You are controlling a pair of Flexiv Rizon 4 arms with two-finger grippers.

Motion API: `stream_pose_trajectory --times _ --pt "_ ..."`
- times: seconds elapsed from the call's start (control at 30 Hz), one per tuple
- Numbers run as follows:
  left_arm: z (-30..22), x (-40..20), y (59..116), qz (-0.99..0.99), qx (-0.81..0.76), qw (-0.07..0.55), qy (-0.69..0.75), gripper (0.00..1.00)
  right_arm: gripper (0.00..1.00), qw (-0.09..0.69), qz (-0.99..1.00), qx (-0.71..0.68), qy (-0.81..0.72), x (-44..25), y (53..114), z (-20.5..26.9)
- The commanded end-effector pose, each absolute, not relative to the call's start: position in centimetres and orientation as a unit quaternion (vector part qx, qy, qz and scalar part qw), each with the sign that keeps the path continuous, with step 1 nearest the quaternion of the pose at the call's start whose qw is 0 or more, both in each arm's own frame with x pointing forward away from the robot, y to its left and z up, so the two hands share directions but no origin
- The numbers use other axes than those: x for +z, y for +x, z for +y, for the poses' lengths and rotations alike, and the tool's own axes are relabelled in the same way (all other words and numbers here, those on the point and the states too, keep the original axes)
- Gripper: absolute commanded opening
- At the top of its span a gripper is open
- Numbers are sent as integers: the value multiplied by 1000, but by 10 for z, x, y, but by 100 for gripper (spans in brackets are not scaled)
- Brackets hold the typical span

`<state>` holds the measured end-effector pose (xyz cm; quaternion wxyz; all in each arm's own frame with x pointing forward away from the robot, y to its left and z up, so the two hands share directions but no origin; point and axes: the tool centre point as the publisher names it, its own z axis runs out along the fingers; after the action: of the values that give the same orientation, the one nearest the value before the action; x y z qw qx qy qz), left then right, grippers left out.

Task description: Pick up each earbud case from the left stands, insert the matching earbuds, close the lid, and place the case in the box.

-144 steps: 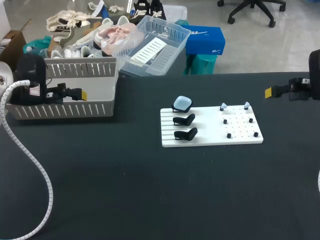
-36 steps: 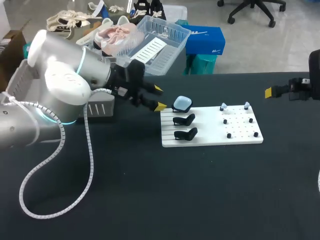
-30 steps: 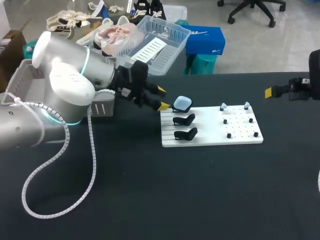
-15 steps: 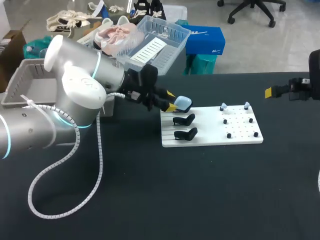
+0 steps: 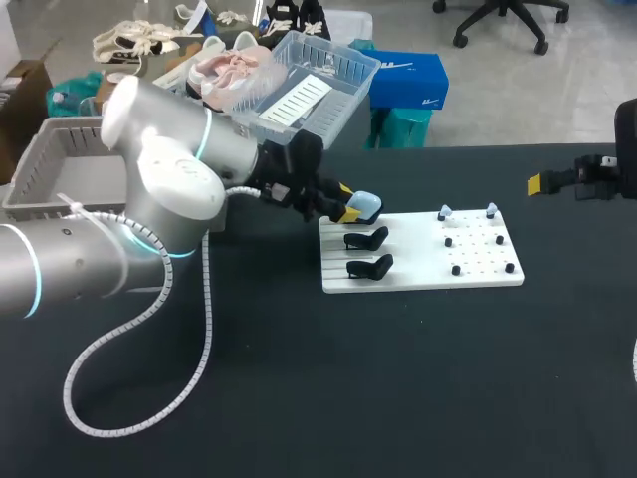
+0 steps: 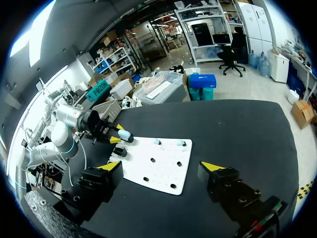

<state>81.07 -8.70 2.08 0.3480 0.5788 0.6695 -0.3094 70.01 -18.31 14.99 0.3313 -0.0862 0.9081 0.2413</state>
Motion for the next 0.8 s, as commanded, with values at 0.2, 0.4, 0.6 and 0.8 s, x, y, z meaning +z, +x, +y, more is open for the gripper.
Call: stream_pose_trajectory --times 0.2,0.4,0.6,0.8 --pt "-91 19 814 669 -316 344 579 45 100 331 907 244 -88 149 701 -184" --pt "-93 18 812 666 -317 342 582 44 100 331 907 244 -88 149 701 -184" --pt "-95 17 812 666 -318 341 582 41 100 331 907 244 -88 149 701 -184" --pt "-96 18 811 664 -319 342 584 35 100 331 907 244 -88 149 701 -184"
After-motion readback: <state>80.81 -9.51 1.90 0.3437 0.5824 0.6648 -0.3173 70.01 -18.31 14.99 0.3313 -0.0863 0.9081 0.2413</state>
